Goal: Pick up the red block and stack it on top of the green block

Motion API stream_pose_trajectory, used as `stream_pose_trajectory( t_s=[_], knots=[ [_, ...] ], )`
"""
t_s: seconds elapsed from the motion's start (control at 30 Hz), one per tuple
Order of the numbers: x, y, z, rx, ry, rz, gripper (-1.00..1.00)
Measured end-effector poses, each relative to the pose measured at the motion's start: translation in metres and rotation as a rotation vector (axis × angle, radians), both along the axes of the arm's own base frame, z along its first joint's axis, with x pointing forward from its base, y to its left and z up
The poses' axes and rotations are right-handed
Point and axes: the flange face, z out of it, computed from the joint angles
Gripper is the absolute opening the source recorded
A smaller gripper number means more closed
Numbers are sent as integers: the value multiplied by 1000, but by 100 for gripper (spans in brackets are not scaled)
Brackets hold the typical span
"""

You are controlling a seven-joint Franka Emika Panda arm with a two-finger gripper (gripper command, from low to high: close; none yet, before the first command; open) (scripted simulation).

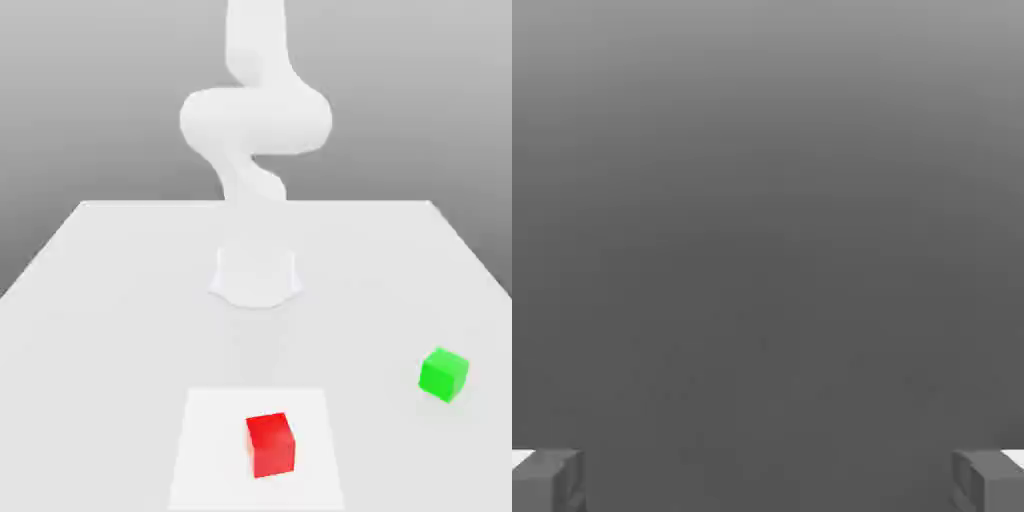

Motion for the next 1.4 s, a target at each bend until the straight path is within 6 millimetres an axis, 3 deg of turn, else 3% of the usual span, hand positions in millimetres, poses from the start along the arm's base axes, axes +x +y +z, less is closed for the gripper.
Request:
stream_pose_trajectory(
  t_s=[0.17,0.37,0.53,0.7,0.9,0.93,1.17,1.33,1.37,1.4],
  knots=[
    [55,4,-101,-16,165,47,0],
    [85,10,-227,-38,356,101,0],
    [83,14,-332,-58,515,147,0],
    [58,17,-431,-82,673,193,0],
    [49,16,-508,-88,715,204,0],
    [48,16,-517,-88,715,204,-100],
    [48,16,-518,-89,715,204,-100],
    [48,16,-468,-88,716,204,-100],
    [47,26,-460,-97,714,235,-100],
    [42,51,-454,-123,711,318,-100]
  ],
)
